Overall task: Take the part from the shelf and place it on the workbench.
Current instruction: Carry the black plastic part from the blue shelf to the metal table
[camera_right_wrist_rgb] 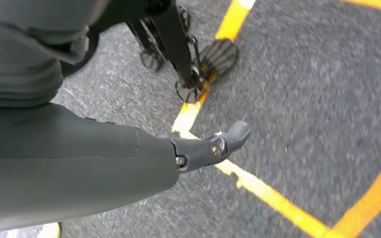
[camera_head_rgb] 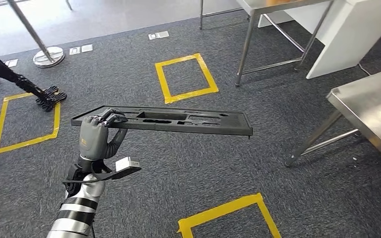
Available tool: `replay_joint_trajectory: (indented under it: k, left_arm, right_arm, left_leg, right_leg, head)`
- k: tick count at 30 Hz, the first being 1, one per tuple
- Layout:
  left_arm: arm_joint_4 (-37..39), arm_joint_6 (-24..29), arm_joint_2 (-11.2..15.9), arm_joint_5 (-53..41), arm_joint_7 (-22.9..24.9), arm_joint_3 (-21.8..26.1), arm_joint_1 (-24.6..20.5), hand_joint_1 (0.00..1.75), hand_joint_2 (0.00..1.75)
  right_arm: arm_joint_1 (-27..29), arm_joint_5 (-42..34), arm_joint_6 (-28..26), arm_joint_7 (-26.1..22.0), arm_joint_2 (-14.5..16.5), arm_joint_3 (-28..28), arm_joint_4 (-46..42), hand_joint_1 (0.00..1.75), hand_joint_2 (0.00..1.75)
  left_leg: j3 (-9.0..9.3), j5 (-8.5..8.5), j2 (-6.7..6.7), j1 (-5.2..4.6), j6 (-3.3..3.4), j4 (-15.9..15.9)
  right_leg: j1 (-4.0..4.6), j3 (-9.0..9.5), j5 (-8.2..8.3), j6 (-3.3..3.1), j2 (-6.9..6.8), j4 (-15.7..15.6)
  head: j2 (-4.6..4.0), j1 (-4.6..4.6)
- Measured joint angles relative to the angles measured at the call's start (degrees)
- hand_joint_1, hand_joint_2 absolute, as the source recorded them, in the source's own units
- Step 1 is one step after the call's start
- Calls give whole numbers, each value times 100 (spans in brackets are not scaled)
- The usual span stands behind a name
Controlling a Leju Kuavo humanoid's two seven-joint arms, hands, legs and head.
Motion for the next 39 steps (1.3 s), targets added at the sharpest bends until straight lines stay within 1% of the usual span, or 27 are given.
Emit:
replay_joint_trajectory:
  k: [2, 3, 4, 5, 6, 8, 9, 10, 12, 13, 15, 17, 19, 20, 21, 23, 25, 26, 28, 30, 32, 33, 34, 35, 36, 37, 39]
  left_arm:
    - [25, 0, 16, 17, -1, 0, 8, 175, 175]
    - [42, 0, 27, 24, -1, 1, 16, 175, 175]
    - [62, 0, 37, 33, -1, 1, 24, 175, 175]
    - [83, 0, 43, 50, -1, 1, 28, 175, 175]
    - [104, 0, 46, 76, -1, 1, 25, 175, 175]
    - [152, 0, 54, 132, -1, -4, 5, 175, 175]
    - [176, 0, 58, 150, -1, -5, -4, 175, 175]
    - [199, 0, 62, 153, -1, -8, -9, 175, 175]
    - [244, 0, 66, 140, -1, -14, -27, 175, 175]
    - [264, 0, 66, 132, -1, -21, -43, 175, 175]
    - [292, 1, 64, 127, -2, -34, -70, 175, 175]
    - [321, 2, 68, 127, -3, -38, -77, 175, 175]
    - [372, 1, 79, 129, 4, -43, -77, 175, 175]
    - [403, 1, 84, 137, 15, -51, -77, 175, 175]
    - [433, 0, 90, 148, 33, -64, -81, 175, 175]
    - [494, 0, 107, 182, 102, -105, -101, 175, 175]
    - [566, 0, 146, 265, 206, -172, -143, 175, 175]
    - [619, 0, 169, 339, 269, -228, -169, 175, 175]
    - [716, 0, 213, 474, 421, -364, -222, 175, 175]
    - [769, 0, 260, 501, 541, -477, -266, 175, 175]
    - [815, 0, 313, 493, 599, -538, -283, 175, 175]
    - [845, 0, 338, 507, 621, -562, -281, 175, 175]
    - [879, 0, 360, 528, 643, -592, -276, 175, 175]
    - [910, 0, 383, 549, 662, -620, -274, 175, 175]
    - [935, 0, 405, 566, 682, -644, -274, 175, 175]
    - [952, 0, 425, 572, 697, -662, -279, 175, 175]
    - [974, 0, 461, 581, 710, -686, -298, 175, 175]
  right_arm:
    - [-5, 0, 0, -2, -5, -4, 0, 0, 0]
    - [-8, 0, 0, -3, -7, -5, 0, 0, 0]
    - [-6, 1, 0, -4, -7, -7, 1, 0, 0]
    - [-4, 2, 1, -4, -6, -8, 1, 0, 0]
    - [-3, 7, 1, -4, -3, -9, 1, 0, 0]
    - [-10, 15, 4, -4, 6, -11, 0, 0, 0]
    - [-16, 20, 5, -4, 10, -11, -1, 0, 0]
    - [-18, 23, 7, -3, 13, -13, -1, 0, 0]
    - [1, 31, 7, -1, 19, -18, 0, 0, 0]
    - [19, 34, 7, 1, 21, -25, 1, 0, 0]
    - [34, 36, 7, 3, 31, -39, 1, 0, 0]
    - [17, 37, 8, 4, 48, -48, 1, 0, 0]
    - [10, 41, 8, 7, 57, -52, 1, 0, 0]
    - [13, 44, 8, 8, 58, -54, 1, 0, 0]
    - [15, 48, 7, 10, 57, -56, 0, 0, 0]
    - [3, 61, 7, 11, 56, -58, -3, 0, 0]
    - [-28, 76, 8, 12, 57, -61, -7, 0, 0]
    - [-40, 83, 8, 13, 58, -63, -8, 0, 0]
    - [-40, 92, 7, 15, 59, -68, -8, 0, 0]
    - [-34, 101, 7, 17, 62, -74, -8, 0, 0]
    - [-40, 107, 7, 18, 61, -84, -8, 0, 0]
    - [-44, 112, 7, 18, 58, -91, -8, 0, 0]
    - [-44, 116, 7, 19, 59, -97, -8, 0, 0]
    - [-41, 121, 7, 19, 60, -103, -8, 0, 0]
    - [-37, 126, 8, 21, 63, -107, -8, 0, 0]
    - [-34, 128, 8, 23, 67, -109, -8, 0, 0]
    - [-39, 133, 7, 26, 69, -113, -8, 0, 0]
  left_leg:
    - [-365, -382, -267, 10, -6, 756]
    - [-558, -506, -311, 8, -1, 1103]
    - [-685, -520, -328, 8, 10, 1291]
    - [-708, -413, -338, 8, 28, 1260]
    - [-624, -207, -365, 9, 49, 1016]
    - [-299, 224, -591, 32, 79, 259]
    - [-171, 336, -704, 38, 82, -25]
    - [-102, 372, -783, 34, 85, -180]
    - [-79, 364, -723, 1, 113, -238]
    - [-69, 382, -660, -4, 149, -265]
    - [-47, 424, -526, 1, 231, -329]
    - [-40, 432, -370, -15, 278, -354]
    - [-43, 425, -204, -32, 288, -354]
    - [-44, 423, -128, -35, 289, -353]
    - [-43, 420, -59, -36, 286, -353]
    - [-35, 406, 65, -52, 265, -348]
    - [-19, 384, 180, -93, 223, -338]
    - [-9, 376, 240, -111, 199, -336]
    - [11, 355, 325, -102, 144, -334]
    - [-52, 186, 126, -66, 81, -124]
    - [-326, -183, -205, -37, 36, 521]
    - [-510, -359, -289, -29, 21, 912]
    - [-657, -445, -322, -21, 9, 1195]
    - [-723, -417, -334, -9, 1, 1295]
    - [-679, -272, -347, 7, -4, 1167]
    - [-541, -50, -384, 30, -12, 848]
    - [-204, 291, -651, 97, -41, 103]
  right_leg:
    - [4, 11, -4, -54, 133, 1]
    - [16, 14, -6, -65, 209, 2]
    - [28, 19, -8, -66, 292, 4]
    - [35, 27, -8, -65, 377, 6]
    - [38, 39, -9, -64, 462, 8]
    - [47, 50, -14, -55, 621, 18]
    - [49, 42, -13, -42, 689, 22]
    - [45, 23, -8, -21, 749, 19]
    - [18, -21, 19, 55, 863, -11]
    - [12, -54, 17, 87, 840, 0]
    - [38, -224, -121, 93, 564, 270]
    - [60, -582, -435, 47, 233, 992]
    - [57, -878, -644, 60, 145, 1624]
    - [57, -872, -631, 97, 127, 1646]
    - [57, -741, -543, 144, 95, 1429]
    - [74, -242, -287, 206, -130, 571]
    - [112, 92, -114, 164, -325, 7]
    - [132, 125, -84, 121, -332, -59]
    - [112, 119, -42, 43, -193, -68]
    - [54, 140, -17, -34, -66, -98]
    - [26, 157, -9, -88, 62, -108]
    - [25, 158, -8, -106, 132, -106]
    - [25, 161, -8, -106, 216, -104]
    - [24, 164, -8, -105, 300, -100]
    - [17, 171, -10, -103, 388, -93]
    - [6, 178, -14, -96, 475, -81]
    - [0, 154, -28, -58, 623, -38]
  head:
    - [0, -16]
    - [0, -20]
    - [0, -20]
    - [0, -20]
    - [0, -20]
    - [0, -20]
    - [0, -16]
    - [0, -15]
    - [0, -14]
    - [0, -15]
    - [0, 4]
    - [0, 25]
    - [0, 32]
    - [0, 34]
    - [0, 35]
    - [0, 39]
    - [0, 36]
    - [0, 33]
    - [0, 28]
    - [0, 12]
    - [0, -12]
    - [0, -17]
    - [0, -19]
    - [0, -19]
    - [0, -20]
    - [0, -20]
    - [0, -21]
